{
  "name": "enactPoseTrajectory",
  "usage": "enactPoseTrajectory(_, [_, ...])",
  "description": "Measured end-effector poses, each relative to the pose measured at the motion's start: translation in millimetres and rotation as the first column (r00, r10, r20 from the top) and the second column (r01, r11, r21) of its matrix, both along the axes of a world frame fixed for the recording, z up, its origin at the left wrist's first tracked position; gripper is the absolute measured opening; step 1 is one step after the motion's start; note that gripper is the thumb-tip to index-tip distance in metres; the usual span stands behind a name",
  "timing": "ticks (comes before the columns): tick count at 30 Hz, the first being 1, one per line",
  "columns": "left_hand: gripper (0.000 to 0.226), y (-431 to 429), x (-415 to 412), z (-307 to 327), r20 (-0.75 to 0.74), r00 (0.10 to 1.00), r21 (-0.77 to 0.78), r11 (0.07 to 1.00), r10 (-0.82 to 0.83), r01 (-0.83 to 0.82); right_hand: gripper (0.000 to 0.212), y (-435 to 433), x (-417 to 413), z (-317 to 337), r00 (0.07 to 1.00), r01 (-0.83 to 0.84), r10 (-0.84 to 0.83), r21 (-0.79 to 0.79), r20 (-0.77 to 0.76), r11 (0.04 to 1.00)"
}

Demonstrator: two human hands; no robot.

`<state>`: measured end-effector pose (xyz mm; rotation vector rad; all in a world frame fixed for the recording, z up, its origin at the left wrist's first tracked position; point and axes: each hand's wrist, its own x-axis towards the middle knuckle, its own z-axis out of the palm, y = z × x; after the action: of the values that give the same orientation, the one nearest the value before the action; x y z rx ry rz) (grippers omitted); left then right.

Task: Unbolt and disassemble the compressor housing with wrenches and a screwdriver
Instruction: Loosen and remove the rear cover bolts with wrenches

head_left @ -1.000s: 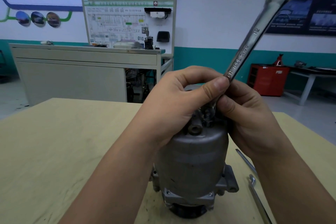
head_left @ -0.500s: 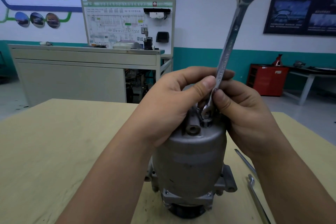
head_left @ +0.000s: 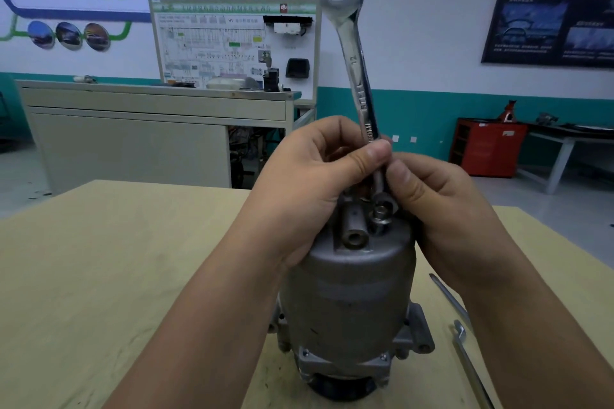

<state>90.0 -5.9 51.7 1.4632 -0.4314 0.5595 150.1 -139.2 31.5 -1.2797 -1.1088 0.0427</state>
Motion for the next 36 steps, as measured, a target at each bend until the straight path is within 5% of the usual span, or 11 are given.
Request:
enactPoseTrajectory(19, [0.013,-2.9,-2.6,0.7,0.093,0.994,0.013,0.999,-0.049,0.048,0.012,0.7,-16.2,10.1,0.999,0.042,-0.043,0.157,0.003,0.987])
enactPoseTrajectory(36, [0.017,-3.5,-2.3,-1.8,0.054,0.989,0.033,0.990,-0.139,0.137,0.027,4.1,-14.5,10.0,0.994,-0.038,0.055,0.184,-0.090,0.982])
